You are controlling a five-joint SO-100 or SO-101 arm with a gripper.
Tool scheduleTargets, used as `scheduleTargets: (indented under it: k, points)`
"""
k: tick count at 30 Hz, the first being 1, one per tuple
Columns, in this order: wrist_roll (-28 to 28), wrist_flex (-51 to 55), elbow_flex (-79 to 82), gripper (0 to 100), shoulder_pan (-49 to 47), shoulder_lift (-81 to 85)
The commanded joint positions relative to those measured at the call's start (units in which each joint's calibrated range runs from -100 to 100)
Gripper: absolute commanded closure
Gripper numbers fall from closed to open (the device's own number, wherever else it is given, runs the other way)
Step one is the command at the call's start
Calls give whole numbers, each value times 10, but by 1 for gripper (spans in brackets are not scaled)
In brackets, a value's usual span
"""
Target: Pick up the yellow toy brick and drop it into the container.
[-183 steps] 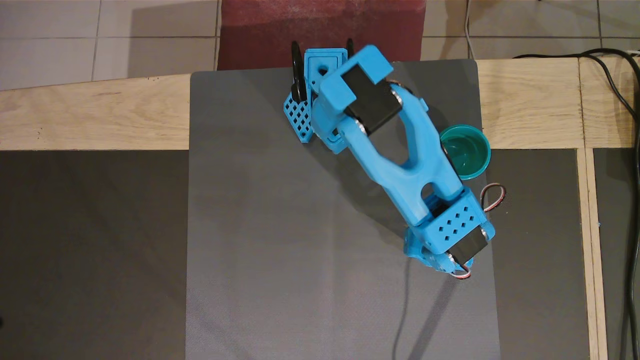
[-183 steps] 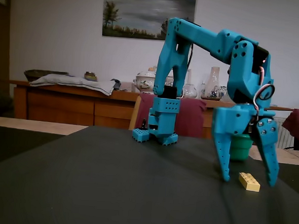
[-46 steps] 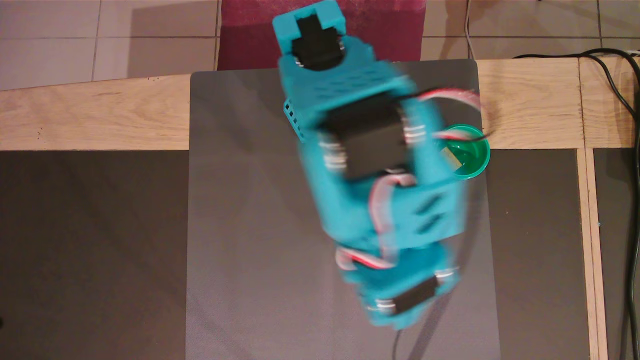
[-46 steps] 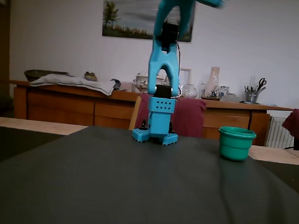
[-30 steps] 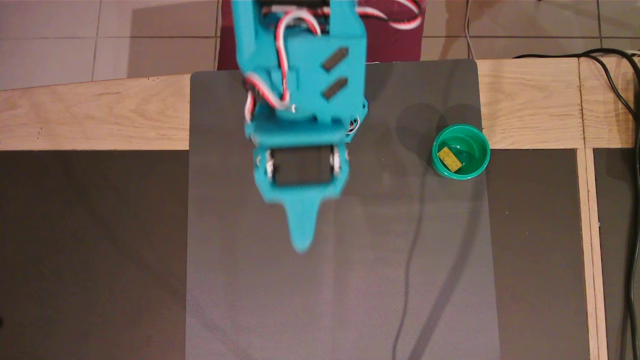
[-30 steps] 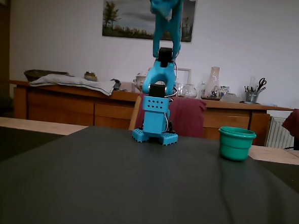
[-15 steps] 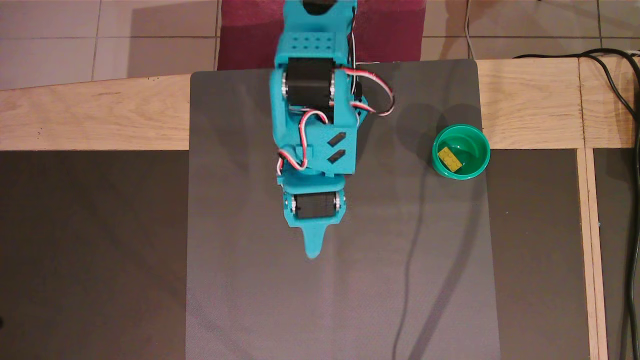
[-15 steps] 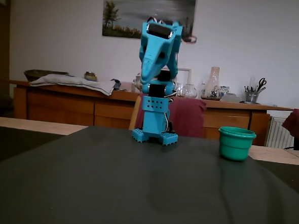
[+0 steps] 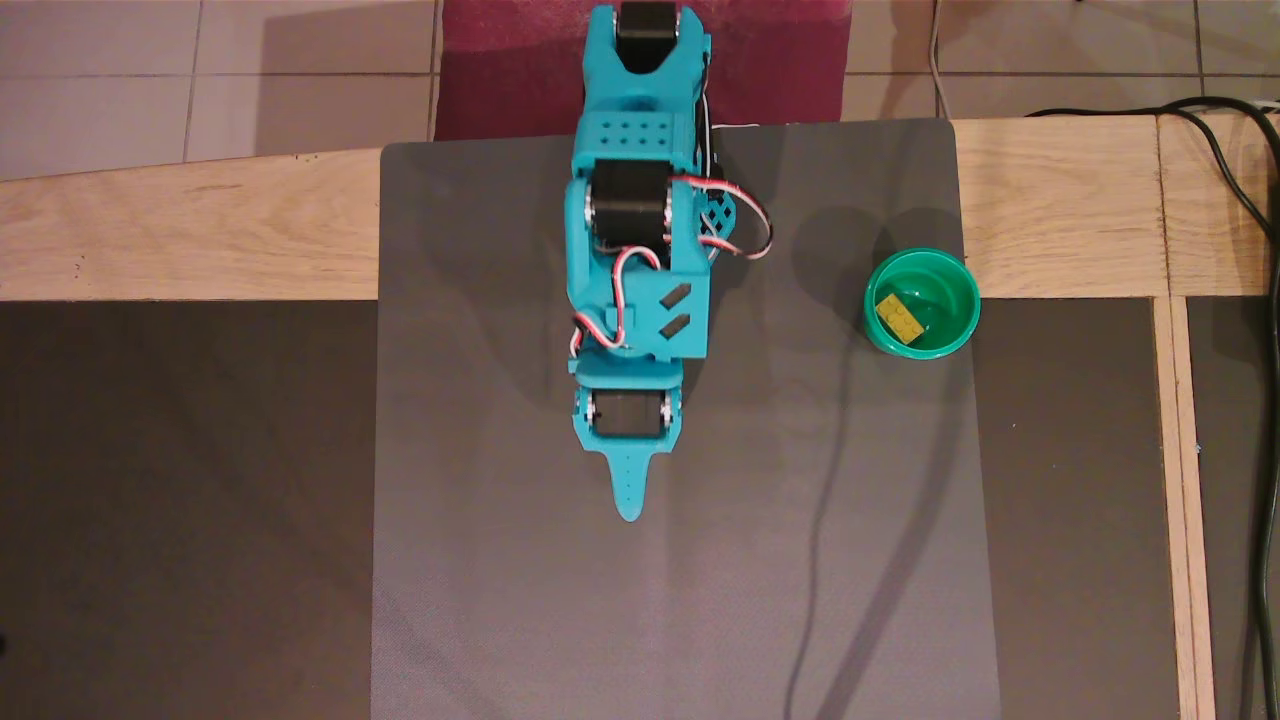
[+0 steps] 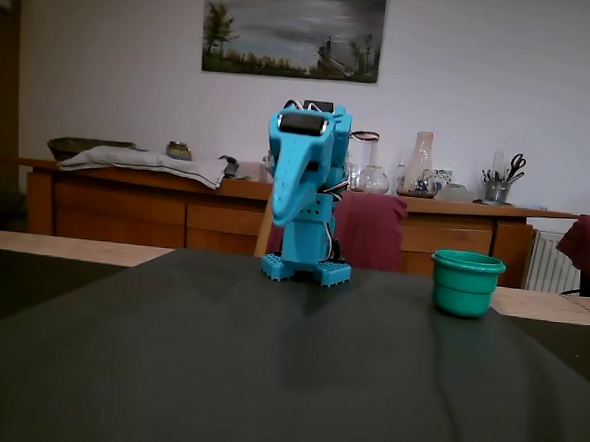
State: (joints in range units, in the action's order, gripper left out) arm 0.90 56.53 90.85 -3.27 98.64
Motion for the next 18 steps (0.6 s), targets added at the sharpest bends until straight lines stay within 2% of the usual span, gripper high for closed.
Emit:
scheduleTargets:
  k: [1, 3, 8, 18]
  points:
    - [3, -49, 54, 100, 1, 3]
    - [1, -77, 90, 100, 1, -6]
    - [2, -42, 87, 100, -6, -2]
    - [0, -42, 87, 100, -6, 0]
